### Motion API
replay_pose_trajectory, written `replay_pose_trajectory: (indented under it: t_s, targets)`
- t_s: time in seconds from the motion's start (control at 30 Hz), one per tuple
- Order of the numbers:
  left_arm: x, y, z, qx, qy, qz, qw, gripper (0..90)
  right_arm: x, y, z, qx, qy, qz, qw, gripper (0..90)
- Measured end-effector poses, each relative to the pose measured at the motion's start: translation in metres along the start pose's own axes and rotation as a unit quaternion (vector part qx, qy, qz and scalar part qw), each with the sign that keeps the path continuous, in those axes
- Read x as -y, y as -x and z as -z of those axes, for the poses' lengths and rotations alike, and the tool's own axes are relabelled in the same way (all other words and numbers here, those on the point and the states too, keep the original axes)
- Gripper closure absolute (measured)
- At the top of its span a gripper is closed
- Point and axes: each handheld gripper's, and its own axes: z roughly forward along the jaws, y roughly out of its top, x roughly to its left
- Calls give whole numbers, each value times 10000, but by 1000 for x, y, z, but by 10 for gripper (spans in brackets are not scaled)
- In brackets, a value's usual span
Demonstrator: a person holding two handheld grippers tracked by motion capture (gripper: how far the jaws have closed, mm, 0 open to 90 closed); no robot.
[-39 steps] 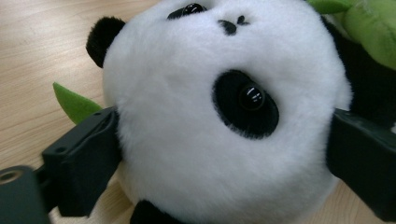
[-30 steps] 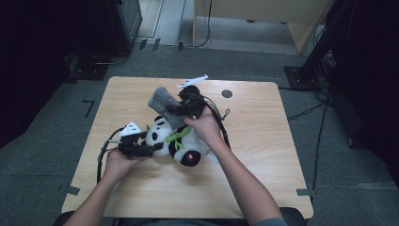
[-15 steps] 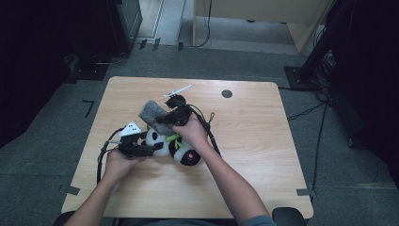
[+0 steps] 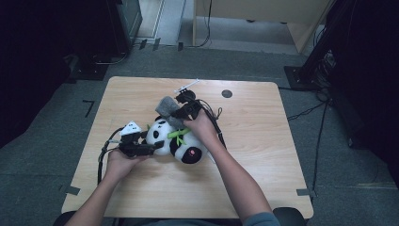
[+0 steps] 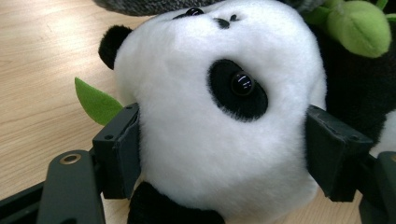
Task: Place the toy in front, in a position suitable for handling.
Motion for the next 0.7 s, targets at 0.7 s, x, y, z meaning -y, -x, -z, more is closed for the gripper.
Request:
replay_pose_trajectory:
  t_s: [0.7]
  targets:
    - [0, -1, 0, -2, 18, 39, 10000, 217, -12, -16, 29, -176, 583, 71, 9981, 720]
